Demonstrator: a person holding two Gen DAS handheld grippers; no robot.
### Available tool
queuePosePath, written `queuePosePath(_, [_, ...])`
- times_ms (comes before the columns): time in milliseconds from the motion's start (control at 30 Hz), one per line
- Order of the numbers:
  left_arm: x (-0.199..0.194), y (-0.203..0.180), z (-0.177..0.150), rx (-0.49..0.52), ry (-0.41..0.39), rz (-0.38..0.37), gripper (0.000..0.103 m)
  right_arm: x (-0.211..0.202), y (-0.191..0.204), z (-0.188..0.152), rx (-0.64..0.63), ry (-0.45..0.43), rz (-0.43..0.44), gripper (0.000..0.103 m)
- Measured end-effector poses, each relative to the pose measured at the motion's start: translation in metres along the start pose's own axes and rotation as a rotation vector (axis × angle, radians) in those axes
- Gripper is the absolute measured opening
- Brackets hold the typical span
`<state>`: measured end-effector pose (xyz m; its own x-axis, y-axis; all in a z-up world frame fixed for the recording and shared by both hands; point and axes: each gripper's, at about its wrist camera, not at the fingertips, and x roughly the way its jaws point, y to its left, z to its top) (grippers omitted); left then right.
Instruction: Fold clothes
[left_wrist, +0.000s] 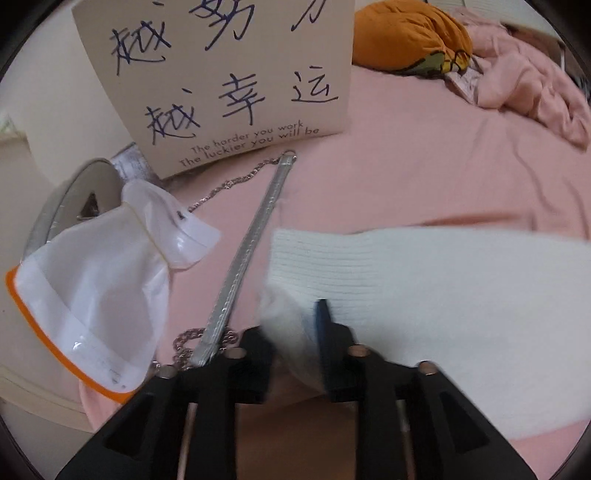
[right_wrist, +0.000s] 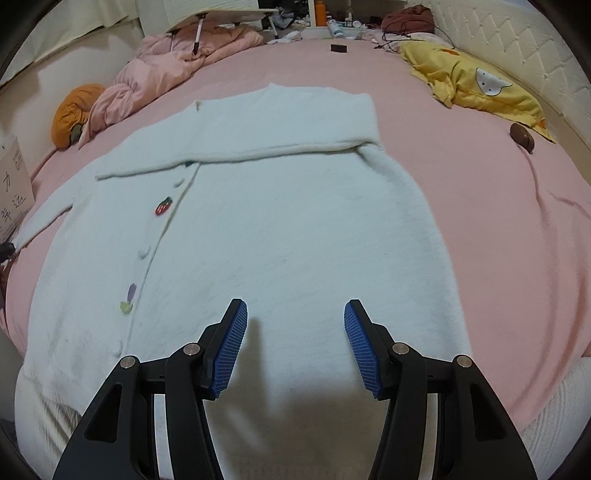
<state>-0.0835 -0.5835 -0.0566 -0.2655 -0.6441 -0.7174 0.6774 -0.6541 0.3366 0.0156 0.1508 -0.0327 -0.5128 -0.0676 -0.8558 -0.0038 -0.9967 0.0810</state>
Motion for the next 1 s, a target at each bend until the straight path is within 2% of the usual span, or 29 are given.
queuePosePath(33, [-0.003,0.000,0.000,0.004,-0.018,0.055,0.075,0.000,0.001,0.000,-0.002,0.002,-0.002,0.056])
queuePosePath(67, [-0.007,0.003,0.002,-0.002,-0.034,0.123,0.092,0.000,0.002,0.000,-0.004,0.004,-0.003,0.056])
queuePosePath(100, [-0.014,0.006,0.003,-0.014,-0.057,0.194,0.103,0.000,0.003,-0.001,-0.005,0.003,-0.006,0.056])
queuePosePath(167, [-0.034,0.016,0.006,-0.069,-0.128,0.295,0.103,-0.001,0.004,0.000,-0.001,-0.002,-0.005,0.056])
queuePosePath(200, [-0.051,0.021,0.007,-0.123,-0.178,0.309,0.103,-0.001,0.004,0.000,0.000,-0.004,-0.004,0.056])
queuePosePath(233, [-0.066,0.019,0.008,-0.152,-0.220,0.253,0.103,-0.001,0.005,0.000,0.001,-0.004,-0.002,0.056])
queuePosePath(400, [-0.117,-0.058,0.019,-0.035,-0.243,-0.329,0.103,0.003,0.012,-0.003,-0.004,0.015,0.020,0.056])
queuePosePath(467, [-0.114,-0.107,0.013,0.081,-0.167,-0.440,0.103,0.000,0.014,-0.002,-0.010,0.007,0.030,0.056])
queuePosePath(500, [-0.109,-0.127,0.008,0.126,-0.137,-0.451,0.103,-0.003,0.015,-0.002,-0.012,0.000,0.034,0.056])
queuePosePath(600, [-0.079,-0.158,-0.007,0.181,-0.027,-0.402,0.103,-0.011,0.013,0.003,-0.012,-0.023,0.037,0.056])
queuePosePath(633, [-0.064,-0.158,-0.010,0.166,0.024,-0.398,0.103,-0.012,0.012,0.006,-0.011,-0.026,0.033,0.056])
queuePosePath(667, [-0.055,-0.152,-0.010,0.123,0.055,-0.427,0.103,-0.013,0.013,0.011,-0.011,-0.029,0.039,0.056])
queuePosePath(700, [-0.053,-0.144,-0.006,0.077,0.053,-0.411,0.103,-0.013,0.016,0.019,-0.021,-0.040,0.050,0.056])
queuePosePath(733, [-0.055,-0.136,-0.003,0.038,0.039,-0.351,0.103,-0.013,0.023,0.029,-0.048,-0.057,0.058,0.056])
queuePosePath(767, [-0.062,-0.129,0.000,0.012,-0.005,-0.190,0.103,-0.012,0.031,0.041,-0.077,-0.074,0.067,0.056])
queuePosePath(800, [-0.072,-0.121,0.000,-0.018,-0.049,-0.073,0.103,-0.008,0.044,0.055,-0.120,-0.091,0.089,0.056])
queuePosePath(833, [-0.085,-0.113,-0.004,-0.057,-0.098,-0.058,0.103,-0.003,0.057,0.070,-0.163,-0.107,0.111,0.056])
queuePosePath(867, [-0.098,-0.105,-0.010,-0.103,-0.127,-0.087,0.103,0.005,0.075,0.086,-0.215,-0.108,0.133,0.056])
queuePosePath(933, [-0.114,-0.097,-0.031,-0.218,-0.094,-0.350,0.103,0.029,0.120,0.114,-0.345,-0.098,0.159,0.057])
queuePosePath(1000, [-0.117,-0.108,-0.057,-0.280,-0.019,-0.620,0.103,0.056,0.169,0.135,-0.490,-0.095,0.179,0.057])
